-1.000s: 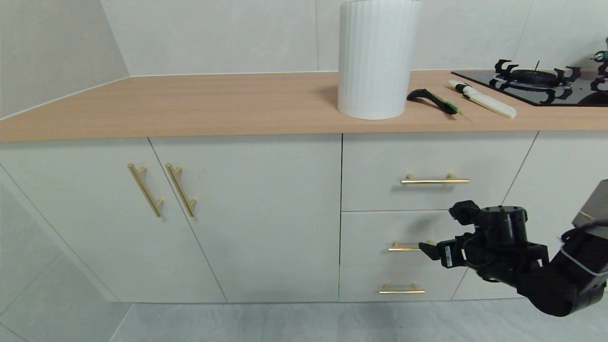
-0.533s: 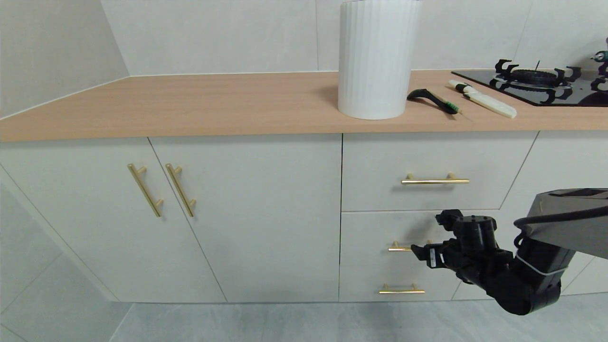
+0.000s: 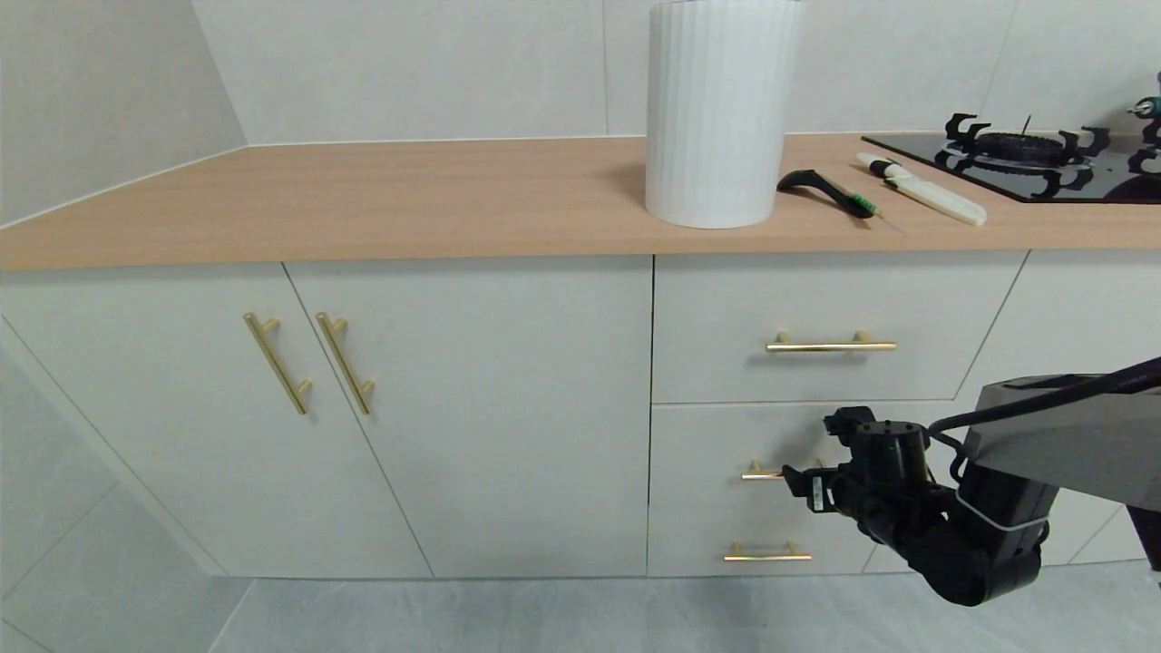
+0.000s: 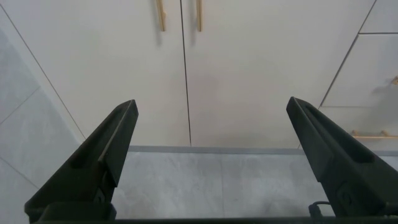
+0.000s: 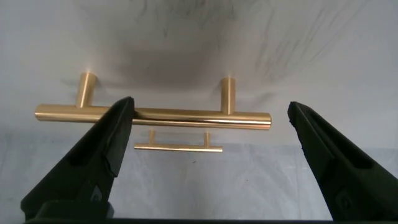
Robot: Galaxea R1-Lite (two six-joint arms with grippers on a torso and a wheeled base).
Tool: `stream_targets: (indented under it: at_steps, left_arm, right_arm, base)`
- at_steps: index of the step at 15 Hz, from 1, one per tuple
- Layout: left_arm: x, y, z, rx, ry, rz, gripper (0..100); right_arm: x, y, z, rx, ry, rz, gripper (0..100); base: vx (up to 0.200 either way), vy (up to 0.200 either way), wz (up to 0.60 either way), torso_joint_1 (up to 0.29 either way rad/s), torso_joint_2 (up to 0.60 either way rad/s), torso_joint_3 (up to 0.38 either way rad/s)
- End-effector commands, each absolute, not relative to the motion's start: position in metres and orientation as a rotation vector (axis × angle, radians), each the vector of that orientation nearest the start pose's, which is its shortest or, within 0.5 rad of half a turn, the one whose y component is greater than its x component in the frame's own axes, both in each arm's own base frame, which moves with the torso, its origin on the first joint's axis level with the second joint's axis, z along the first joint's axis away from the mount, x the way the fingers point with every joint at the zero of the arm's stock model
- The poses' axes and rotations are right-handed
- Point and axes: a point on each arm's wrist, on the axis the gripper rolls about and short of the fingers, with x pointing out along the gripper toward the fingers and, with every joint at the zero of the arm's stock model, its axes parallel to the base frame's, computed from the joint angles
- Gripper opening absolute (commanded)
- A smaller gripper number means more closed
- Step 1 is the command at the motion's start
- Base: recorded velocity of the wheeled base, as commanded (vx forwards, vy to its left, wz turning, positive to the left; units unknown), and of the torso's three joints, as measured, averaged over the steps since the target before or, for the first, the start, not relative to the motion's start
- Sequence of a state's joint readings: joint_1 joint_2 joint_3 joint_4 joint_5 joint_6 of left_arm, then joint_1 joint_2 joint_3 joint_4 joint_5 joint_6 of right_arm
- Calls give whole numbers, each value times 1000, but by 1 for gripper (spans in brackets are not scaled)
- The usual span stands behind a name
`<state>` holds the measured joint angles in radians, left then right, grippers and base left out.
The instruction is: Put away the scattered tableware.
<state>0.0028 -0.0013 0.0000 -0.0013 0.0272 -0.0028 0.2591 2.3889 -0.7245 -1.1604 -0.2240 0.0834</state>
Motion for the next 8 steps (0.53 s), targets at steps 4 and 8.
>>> stream_targets:
  at_steps: [4, 8]
  left_arm:
    - [-23, 1, 76, -3, -2, 31, 100]
    - [-23, 1, 76, -3, -2, 31, 100]
  right_arm:
    - [344, 86, -19, -57, 563, 17, 100]
    - [310, 85, 46, -54, 626, 102, 100]
  base:
    - [0, 0, 0, 0, 0, 0]
    - [0, 0, 0, 0, 0, 0]
